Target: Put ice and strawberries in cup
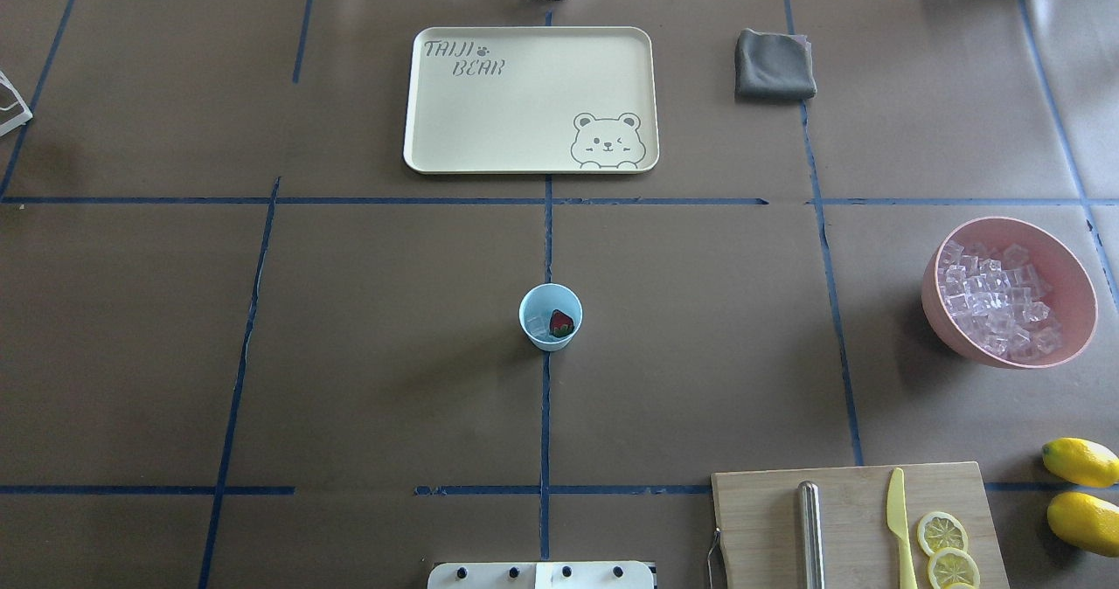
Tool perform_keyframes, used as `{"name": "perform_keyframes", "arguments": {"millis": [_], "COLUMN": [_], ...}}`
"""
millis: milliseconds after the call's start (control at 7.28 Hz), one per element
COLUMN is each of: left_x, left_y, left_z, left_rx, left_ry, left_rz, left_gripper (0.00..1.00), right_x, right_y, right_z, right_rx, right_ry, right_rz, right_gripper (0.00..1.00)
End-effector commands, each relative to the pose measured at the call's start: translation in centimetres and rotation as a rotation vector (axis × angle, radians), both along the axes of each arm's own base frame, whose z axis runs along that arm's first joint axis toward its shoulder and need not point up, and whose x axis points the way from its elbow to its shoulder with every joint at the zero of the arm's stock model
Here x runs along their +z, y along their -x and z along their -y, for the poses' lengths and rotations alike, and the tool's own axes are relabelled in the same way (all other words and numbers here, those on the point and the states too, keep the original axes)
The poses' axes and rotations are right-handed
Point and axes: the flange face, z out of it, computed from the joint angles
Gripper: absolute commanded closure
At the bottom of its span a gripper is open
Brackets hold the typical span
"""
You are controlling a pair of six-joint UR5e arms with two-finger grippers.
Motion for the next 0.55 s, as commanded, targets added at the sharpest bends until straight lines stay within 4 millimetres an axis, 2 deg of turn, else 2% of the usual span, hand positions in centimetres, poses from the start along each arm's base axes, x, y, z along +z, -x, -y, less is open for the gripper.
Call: {"name": "perform_keyframes", "arguments": {"millis": [0,412], "left_x": [3.93,3.37], "left_y": [3.53,3.50], "left_z": [-2.19,-1.90], "left_rx": [-0.033,-0.043], "left_ry": [0.046,0.032], "left_rz": [-0.001,-0.004], "left_gripper": [0.00,0.00], "right_x": [-0.11,-0.04], "right_y": [0.00,0.01], "right_z": [0.01,0.00], "right_rx": [0.000,0.000], "right_ry": [-0.002,-0.001], "right_rz": [0.000,0.002], "right_gripper": [0.00,0.00]}}
